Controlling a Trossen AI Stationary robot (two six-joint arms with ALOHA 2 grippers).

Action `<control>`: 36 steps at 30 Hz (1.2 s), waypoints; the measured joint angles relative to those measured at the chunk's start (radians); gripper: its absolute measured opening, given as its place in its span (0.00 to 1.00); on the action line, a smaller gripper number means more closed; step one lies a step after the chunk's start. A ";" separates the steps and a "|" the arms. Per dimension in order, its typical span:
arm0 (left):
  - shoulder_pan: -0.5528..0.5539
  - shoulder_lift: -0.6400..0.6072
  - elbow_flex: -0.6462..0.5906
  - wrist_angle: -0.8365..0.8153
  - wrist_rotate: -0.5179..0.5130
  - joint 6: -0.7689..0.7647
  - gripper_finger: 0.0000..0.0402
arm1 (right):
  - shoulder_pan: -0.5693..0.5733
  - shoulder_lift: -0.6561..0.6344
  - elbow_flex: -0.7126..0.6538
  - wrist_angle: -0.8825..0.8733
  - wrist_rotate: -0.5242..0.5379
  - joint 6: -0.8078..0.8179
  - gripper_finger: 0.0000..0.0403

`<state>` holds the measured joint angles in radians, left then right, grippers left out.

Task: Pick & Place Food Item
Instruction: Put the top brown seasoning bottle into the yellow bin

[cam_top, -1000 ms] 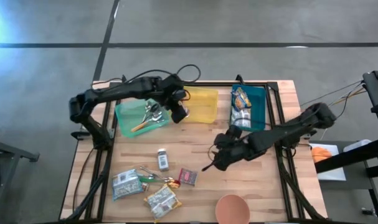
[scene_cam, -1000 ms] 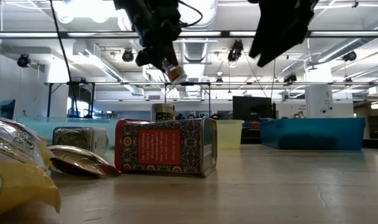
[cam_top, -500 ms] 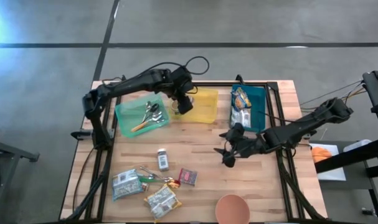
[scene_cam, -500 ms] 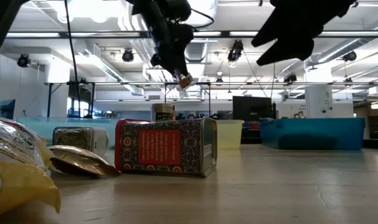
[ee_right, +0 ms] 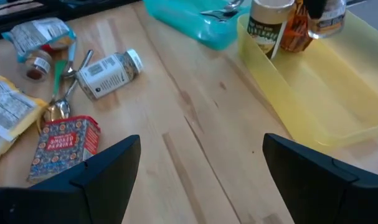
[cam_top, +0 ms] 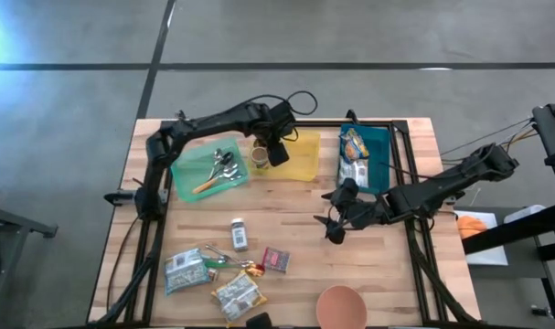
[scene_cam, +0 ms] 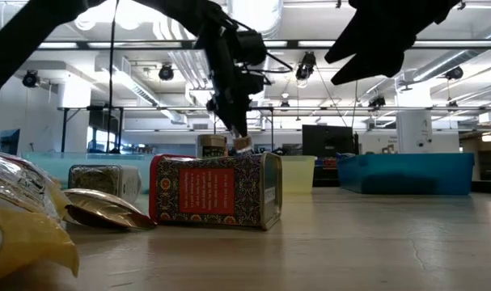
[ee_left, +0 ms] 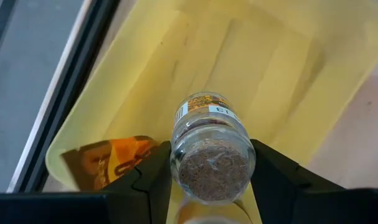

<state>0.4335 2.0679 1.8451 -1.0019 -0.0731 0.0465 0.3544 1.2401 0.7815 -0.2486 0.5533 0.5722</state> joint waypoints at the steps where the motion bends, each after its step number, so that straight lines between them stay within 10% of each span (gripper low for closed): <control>1: 0.000 0.013 0.006 -0.004 -0.003 0.009 0.42 | 0.000 0.003 0.000 -0.003 0.000 -0.001 0.83; 36: -0.050 0.057 -0.035 -0.122 0.061 0.184 0.42 | 0.001 0.021 0.000 -0.007 -0.004 -0.034 0.83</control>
<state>0.3840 2.1254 1.8103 -1.1235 -0.0121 0.2301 0.3550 1.2610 0.7815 -0.2555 0.5491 0.5385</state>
